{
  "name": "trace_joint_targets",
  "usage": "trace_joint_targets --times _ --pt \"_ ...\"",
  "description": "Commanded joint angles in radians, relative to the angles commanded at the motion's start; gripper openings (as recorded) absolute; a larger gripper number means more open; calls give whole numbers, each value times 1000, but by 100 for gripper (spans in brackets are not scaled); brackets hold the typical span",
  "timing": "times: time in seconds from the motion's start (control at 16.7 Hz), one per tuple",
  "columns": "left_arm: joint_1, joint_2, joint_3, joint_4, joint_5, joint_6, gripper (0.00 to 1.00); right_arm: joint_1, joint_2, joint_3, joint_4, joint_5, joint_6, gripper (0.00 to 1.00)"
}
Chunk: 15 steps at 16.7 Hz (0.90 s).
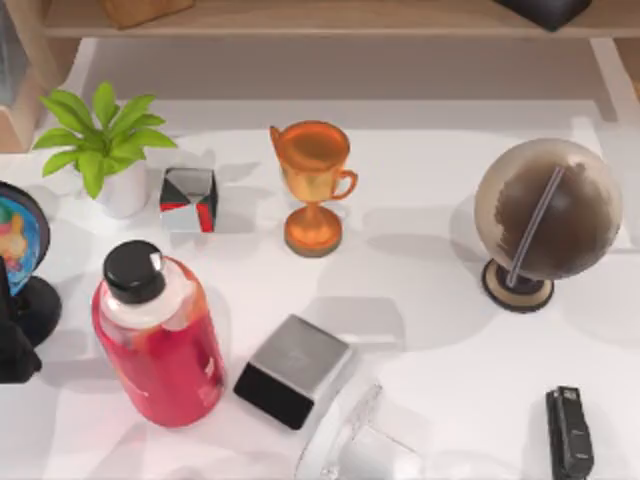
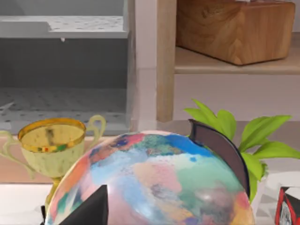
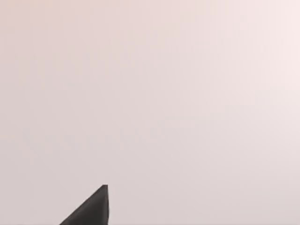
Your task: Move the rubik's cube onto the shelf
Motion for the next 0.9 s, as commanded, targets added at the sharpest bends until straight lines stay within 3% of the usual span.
trace_joint_targets --times 0.42,0.9 --pt "0 0 0 0 0 0 100 175 167 469 -753 122 281 100" --pt "0 0 0 0 0 0 100 340 411 860 -1503 186 574 100"
